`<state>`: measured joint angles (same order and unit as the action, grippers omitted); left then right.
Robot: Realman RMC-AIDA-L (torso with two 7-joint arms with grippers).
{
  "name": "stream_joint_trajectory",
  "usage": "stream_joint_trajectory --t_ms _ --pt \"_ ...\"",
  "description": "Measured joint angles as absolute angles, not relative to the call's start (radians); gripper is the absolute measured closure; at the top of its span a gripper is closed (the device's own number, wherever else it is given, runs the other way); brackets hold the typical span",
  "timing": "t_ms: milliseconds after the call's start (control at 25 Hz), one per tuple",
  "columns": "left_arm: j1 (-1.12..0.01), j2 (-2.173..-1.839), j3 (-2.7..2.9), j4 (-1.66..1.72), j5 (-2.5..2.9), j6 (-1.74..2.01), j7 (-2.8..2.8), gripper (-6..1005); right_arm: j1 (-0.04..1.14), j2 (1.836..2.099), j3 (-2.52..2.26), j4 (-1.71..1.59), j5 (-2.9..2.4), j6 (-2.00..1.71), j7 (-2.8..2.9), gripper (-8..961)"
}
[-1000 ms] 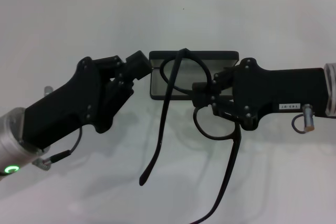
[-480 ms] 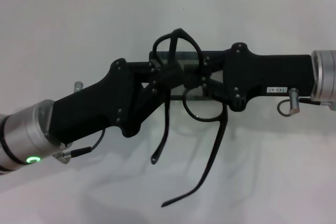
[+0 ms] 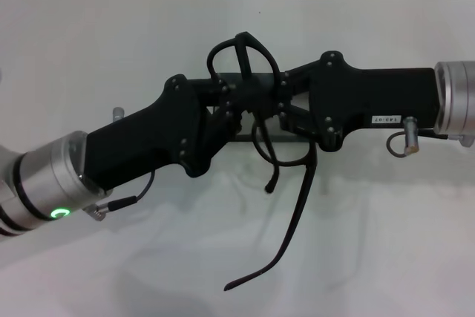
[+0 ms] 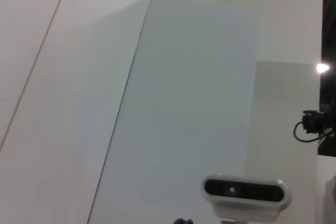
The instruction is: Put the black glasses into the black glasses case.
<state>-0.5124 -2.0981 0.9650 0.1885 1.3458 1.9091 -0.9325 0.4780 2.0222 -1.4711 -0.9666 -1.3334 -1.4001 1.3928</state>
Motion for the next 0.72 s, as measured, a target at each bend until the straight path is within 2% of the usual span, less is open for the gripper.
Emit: stream_joint_trajectory --t_ms 720 --pt "-0.521 -2.098 0.96 0.189 1.34 1.891 -0.933 956 0.477 2.025 -1.463 -0.967 -1.329 -1.418 1.389 841"
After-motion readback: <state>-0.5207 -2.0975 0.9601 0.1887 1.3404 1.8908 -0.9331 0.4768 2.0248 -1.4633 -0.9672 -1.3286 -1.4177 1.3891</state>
